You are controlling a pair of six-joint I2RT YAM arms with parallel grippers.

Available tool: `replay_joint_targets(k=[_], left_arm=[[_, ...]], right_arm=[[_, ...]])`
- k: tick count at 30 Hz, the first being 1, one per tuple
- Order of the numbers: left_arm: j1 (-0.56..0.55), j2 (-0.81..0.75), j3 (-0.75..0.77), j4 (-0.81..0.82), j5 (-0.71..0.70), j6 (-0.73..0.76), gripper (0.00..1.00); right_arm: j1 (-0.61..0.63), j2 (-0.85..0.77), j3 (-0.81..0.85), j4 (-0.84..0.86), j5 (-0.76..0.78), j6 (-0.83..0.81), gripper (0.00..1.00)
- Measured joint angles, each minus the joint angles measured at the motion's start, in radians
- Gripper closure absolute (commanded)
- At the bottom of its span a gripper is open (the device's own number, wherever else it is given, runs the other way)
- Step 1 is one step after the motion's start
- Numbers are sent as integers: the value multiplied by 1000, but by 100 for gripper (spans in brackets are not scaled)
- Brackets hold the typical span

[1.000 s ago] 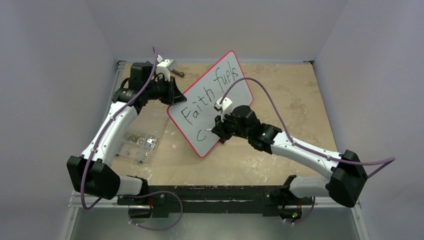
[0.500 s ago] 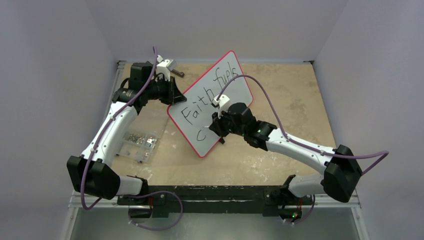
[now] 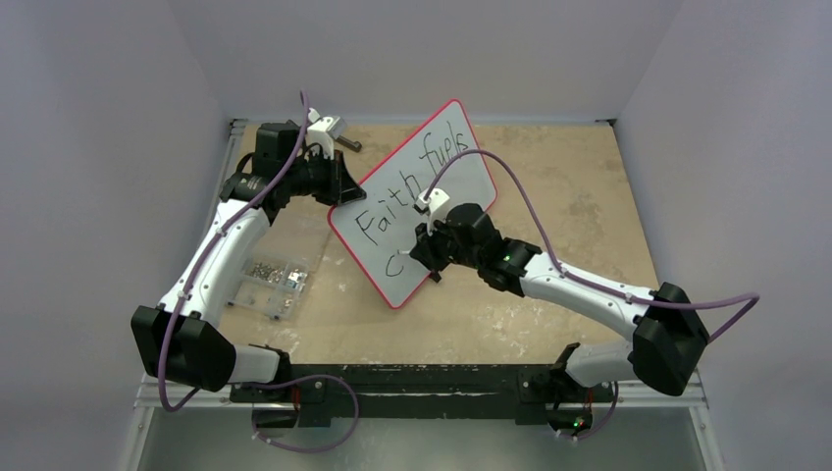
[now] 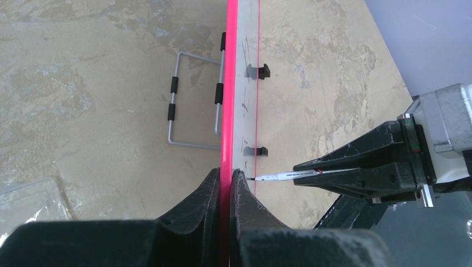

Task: Write a sentence on the whiteboard

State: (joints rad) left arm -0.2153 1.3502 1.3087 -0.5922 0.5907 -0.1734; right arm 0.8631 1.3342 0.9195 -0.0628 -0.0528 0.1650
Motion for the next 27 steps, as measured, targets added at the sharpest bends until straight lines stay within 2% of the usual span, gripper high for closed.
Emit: replay_joint_targets(k=[16,27], left_arm=[[0,0,0,1,1,1,100],[1,0,0,3,-1,0,100]], right_arm=[[0,0,-58,3,-8,10,100],[0,6,-16,-37,68,8,100]])
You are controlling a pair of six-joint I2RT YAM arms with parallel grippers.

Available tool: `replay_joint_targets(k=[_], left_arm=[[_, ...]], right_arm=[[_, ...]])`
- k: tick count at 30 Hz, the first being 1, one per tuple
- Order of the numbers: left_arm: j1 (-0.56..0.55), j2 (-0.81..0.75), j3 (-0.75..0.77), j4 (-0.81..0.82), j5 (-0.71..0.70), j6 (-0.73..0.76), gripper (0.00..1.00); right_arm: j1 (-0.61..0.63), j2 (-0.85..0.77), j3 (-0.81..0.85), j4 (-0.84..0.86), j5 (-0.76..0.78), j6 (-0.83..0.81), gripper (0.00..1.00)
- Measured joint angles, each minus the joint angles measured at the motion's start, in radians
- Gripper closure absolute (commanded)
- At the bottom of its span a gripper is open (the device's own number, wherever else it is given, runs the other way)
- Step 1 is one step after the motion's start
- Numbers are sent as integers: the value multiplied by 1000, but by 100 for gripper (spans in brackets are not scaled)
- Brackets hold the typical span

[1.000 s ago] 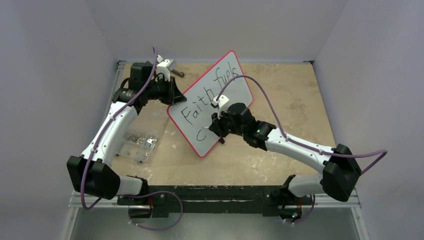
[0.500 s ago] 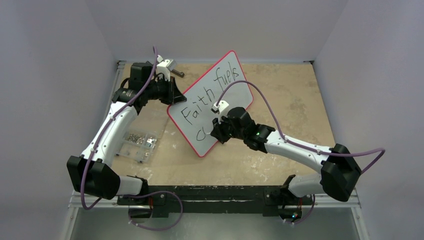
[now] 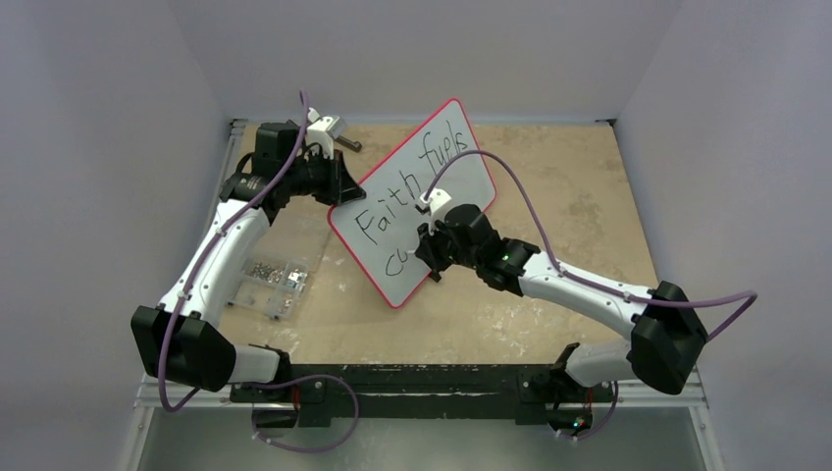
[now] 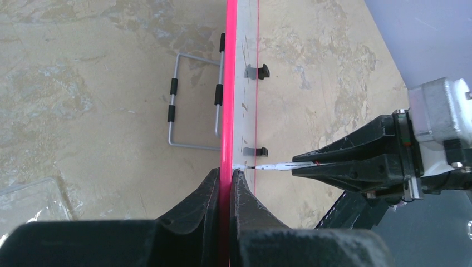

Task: Write a sentence on the whiteboard

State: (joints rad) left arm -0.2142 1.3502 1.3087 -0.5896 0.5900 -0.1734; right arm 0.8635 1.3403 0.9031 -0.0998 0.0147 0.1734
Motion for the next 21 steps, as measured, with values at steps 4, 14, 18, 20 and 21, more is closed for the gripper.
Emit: replay_joint_targets(k=[4,14,18,20,21], left_arm=[[0,0,0,0,0,0,100],[4,0,0,-1,-2,1,100],[5,0,0,-1,-2,1,100],[5,0,0,-1,-3,1,100],[5,0,0,-1,-2,1,100]], right_arm=[[0,6,40,2,2,-3,100],[-1,24,75,6,-16,-8,100],[-2,26,74,10,-44,-8,100],[-3,27,71,11,-62,-8,100],[-2,27,69,12,-69,-8,100]])
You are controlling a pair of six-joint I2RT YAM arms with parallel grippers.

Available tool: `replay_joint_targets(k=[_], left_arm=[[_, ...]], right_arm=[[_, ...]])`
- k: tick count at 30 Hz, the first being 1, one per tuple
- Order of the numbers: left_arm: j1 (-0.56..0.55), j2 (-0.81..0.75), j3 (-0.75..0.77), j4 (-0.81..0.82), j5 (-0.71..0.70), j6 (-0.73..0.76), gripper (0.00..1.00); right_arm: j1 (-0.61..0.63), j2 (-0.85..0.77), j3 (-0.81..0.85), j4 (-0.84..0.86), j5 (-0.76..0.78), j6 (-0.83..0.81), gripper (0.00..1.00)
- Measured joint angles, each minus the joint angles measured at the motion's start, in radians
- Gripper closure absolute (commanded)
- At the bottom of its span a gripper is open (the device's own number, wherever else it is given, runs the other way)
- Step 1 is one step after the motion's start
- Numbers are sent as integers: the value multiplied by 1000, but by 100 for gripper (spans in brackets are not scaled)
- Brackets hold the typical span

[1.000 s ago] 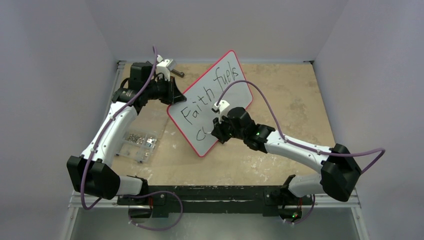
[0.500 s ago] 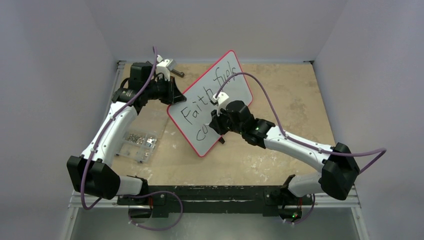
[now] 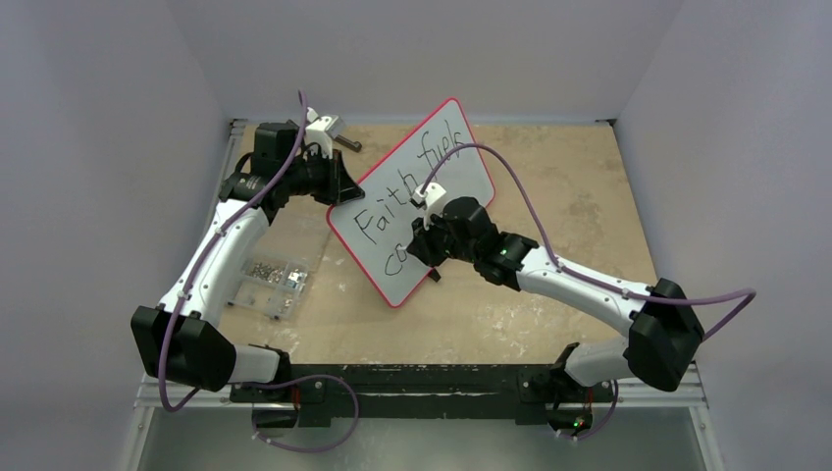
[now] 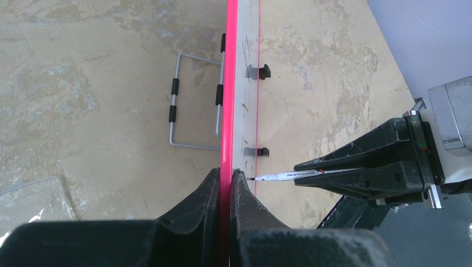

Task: Write a sentence on the whiteboard

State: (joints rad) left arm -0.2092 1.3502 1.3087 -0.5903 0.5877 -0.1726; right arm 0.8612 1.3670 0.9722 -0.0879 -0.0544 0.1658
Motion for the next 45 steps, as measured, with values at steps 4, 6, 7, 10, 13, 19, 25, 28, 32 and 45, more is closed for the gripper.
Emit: replay_joint_targets(k=[4,6,7,10,13,19,25,28,32,45], left_arm=[[0,0,0,0,0,0,100],[0,0,0,0,0,0,100],[0,0,0,0,0,0,100],[0,0,0,0,0,0,100],[0,0,0,0,0,-2,100],[0,0,0,0,0,-2,100],[0,0,0,0,0,-2,100],[0,0,0,-1,0,-2,100],[0,0,0,-1,0,-2,100],[0,0,0,0,0,-1,100]], right_arm=[[0,0,-14,6,-20,2,100],[0,0,-19,6,-21,2,100],[0,-1,-19,5,-20,2,100],[0,-8,-23,5,-15,3,100],[1,-19,-29,6,-15,10,100],[1,-96,-34,14,-3,43,100],[1,-121,-37,37,69,66,100],[1,-107,-37,37,103,77,100],[1,-84,-37,37,132,81,100],[1,-26,-42,48,142,85,100]])
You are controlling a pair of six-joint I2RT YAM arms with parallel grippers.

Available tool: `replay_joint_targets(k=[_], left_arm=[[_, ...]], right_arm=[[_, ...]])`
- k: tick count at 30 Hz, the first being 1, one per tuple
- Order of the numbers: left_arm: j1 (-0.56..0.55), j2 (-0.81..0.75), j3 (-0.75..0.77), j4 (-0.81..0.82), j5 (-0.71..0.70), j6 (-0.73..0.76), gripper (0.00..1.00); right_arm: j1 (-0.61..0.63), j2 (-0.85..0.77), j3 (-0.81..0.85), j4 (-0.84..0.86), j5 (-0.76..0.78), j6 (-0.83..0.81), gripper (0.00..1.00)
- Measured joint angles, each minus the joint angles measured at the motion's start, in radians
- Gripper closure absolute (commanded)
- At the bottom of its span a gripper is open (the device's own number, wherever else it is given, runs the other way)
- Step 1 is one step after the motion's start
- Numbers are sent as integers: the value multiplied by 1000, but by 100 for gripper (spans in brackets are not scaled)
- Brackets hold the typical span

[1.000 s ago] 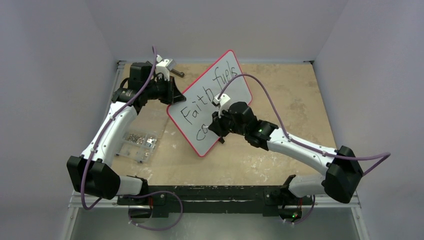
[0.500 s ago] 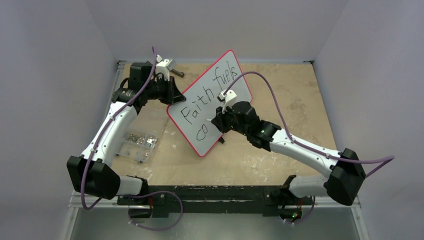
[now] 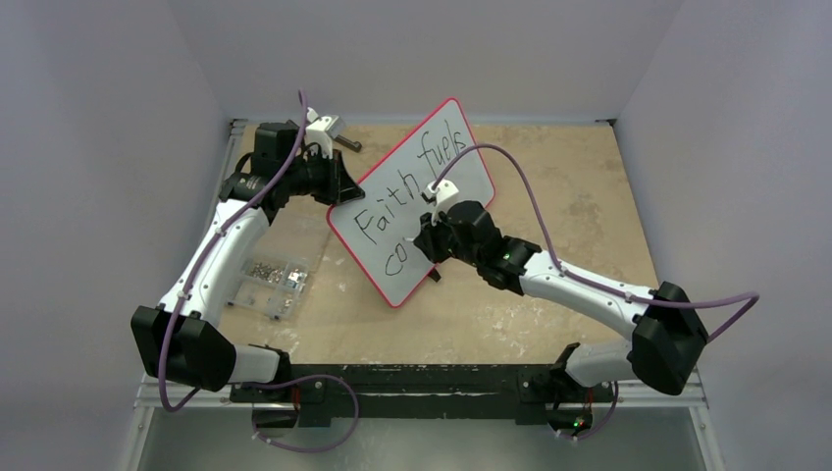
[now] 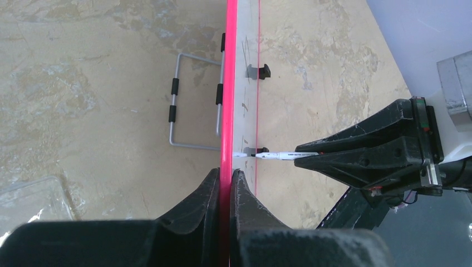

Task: Write a sentence on the whiteboard

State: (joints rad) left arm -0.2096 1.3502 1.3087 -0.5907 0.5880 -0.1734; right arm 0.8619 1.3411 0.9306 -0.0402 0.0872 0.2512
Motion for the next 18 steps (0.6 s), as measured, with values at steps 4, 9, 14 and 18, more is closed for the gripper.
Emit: replay_joint_targets(k=[4,9,14,18], left_arm=[[0,0,0,0,-1,0,100],[0,0,0,0,0,0,100],[0,0,0,1,0,0,100],[0,0,0,1,0,0,100]], right_arm=[[0,-6,-32,11,0,3,100],[0,-14,-93,5,-2,16,100],[0,-14,-111,3,1,23,100],[0,-12,-105,-3,11,21,100]])
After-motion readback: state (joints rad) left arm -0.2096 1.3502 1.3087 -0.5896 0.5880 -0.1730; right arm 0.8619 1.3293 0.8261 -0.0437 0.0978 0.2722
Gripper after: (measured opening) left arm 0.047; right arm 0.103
